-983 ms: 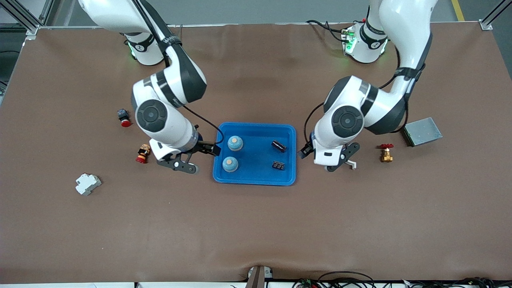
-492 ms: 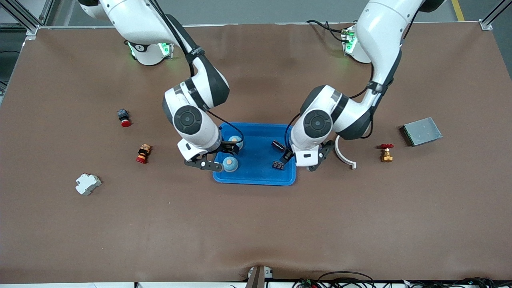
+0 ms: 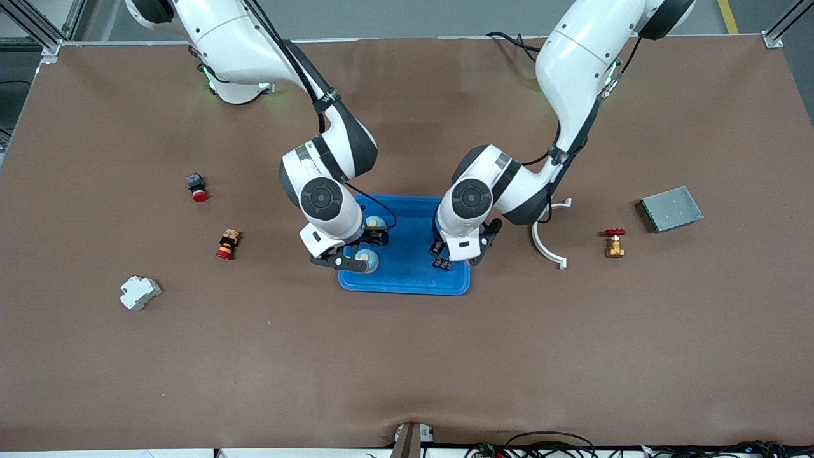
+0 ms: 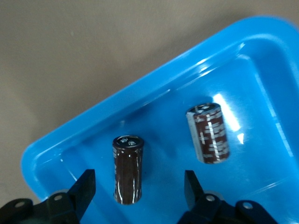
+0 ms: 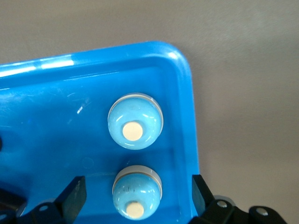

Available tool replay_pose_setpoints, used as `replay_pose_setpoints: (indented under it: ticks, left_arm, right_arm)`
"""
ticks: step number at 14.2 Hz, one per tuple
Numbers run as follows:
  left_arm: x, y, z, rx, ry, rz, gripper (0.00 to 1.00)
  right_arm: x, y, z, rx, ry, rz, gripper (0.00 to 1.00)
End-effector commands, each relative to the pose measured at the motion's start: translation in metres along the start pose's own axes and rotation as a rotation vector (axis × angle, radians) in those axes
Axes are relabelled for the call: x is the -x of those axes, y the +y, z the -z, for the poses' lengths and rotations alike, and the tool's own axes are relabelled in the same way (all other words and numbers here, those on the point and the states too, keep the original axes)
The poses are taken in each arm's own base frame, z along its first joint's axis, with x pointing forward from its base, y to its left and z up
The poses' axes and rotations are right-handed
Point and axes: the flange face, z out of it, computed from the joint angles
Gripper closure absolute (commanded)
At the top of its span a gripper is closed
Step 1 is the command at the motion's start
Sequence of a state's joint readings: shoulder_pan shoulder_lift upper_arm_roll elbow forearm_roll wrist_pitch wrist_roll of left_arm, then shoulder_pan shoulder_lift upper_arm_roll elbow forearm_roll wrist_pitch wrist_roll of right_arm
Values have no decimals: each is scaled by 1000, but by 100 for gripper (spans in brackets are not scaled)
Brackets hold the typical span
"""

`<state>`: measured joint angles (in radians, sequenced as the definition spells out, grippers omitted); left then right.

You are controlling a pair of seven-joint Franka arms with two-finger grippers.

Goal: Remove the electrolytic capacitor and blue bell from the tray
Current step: 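Grasp the bell with the right gripper while the left gripper lifts a capacitor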

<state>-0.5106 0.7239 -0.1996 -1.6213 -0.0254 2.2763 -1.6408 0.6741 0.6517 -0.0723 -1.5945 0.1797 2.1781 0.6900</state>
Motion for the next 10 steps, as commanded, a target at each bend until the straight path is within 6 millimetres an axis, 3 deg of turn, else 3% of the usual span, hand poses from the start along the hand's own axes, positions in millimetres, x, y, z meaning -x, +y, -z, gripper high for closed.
replay_pose_setpoints:
  ticks: [1,3,4,5,7,10]
  left_arm:
    - [-2,-8,-9,-1,29,7,25]
    - [-2,-11,-18,-16,29,6,28]
    - [2,-12,-22,-22,31,-2,36]
    - [4,-12,-24,-22,36,-8,53]
    - [4,-12,-25,-14,38,-10,98]
    - [-1,-10,-14,-5,39,13,100]
  right_arm:
    - [14,-5,-12,-6,5,14,0]
    - [17,-2,-18,5,-6,13,0]
    - [23,-4,-22,11,-11,21,0]
    - [26,-5,-24,15,-15,25,0]
    - [32,-8,-29,21,-19,34,0]
    - [36,-5,-38,27,-20,35,0]
